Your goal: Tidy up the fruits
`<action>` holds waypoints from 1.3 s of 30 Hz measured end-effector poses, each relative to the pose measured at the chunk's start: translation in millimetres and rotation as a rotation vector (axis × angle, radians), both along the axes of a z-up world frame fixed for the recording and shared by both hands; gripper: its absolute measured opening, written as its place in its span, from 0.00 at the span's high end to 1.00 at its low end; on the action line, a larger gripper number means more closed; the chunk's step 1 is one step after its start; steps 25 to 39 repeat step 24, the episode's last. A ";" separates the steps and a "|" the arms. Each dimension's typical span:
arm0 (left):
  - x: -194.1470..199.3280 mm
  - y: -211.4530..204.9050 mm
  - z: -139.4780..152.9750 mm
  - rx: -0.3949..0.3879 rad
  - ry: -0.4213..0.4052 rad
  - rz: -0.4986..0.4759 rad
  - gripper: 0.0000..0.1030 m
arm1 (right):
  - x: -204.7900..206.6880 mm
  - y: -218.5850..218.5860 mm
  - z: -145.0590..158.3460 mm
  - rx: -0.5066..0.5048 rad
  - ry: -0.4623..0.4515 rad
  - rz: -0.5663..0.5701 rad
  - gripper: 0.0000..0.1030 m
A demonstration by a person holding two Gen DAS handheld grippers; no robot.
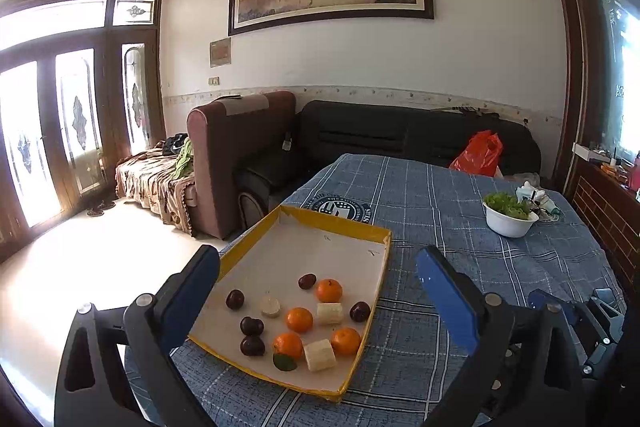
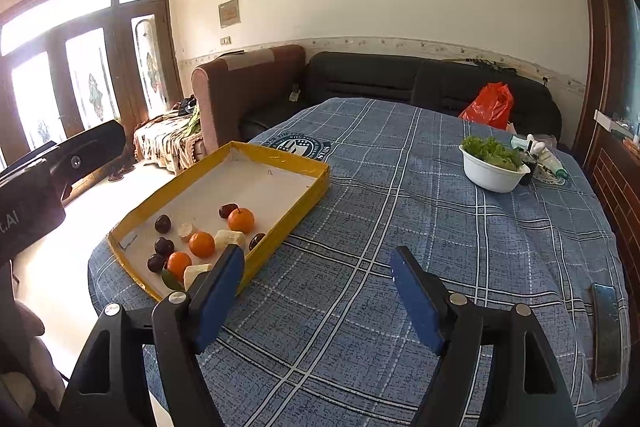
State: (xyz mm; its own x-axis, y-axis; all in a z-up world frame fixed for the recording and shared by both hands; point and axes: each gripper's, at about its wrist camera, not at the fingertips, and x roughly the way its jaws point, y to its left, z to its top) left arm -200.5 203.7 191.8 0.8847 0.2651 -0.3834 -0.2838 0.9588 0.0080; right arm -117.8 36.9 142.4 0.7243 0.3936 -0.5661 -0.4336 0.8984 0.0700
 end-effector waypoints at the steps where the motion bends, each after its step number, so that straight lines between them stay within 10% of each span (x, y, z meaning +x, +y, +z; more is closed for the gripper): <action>1: -1.0 -1.1 0.7 0.002 -0.003 -0.001 0.04 | -1.1 -1.4 0.5 0.002 -0.002 -0.001 0.22; 11: -50.0 -3.3 30.8 0.017 -0.197 0.072 0.00 | -12.2 -6.2 5.5 0.009 -0.029 -0.002 0.21; 24: -5.8 22.5 -42.6 -0.150 0.091 0.068 0.00 | -16.7 8.1 -18.1 -0.043 0.016 0.032 0.18; 39: -5.8 22.5 -42.6 -0.150 0.091 0.068 0.00 | -16.7 8.1 -18.1 -0.043 0.016 0.032 0.18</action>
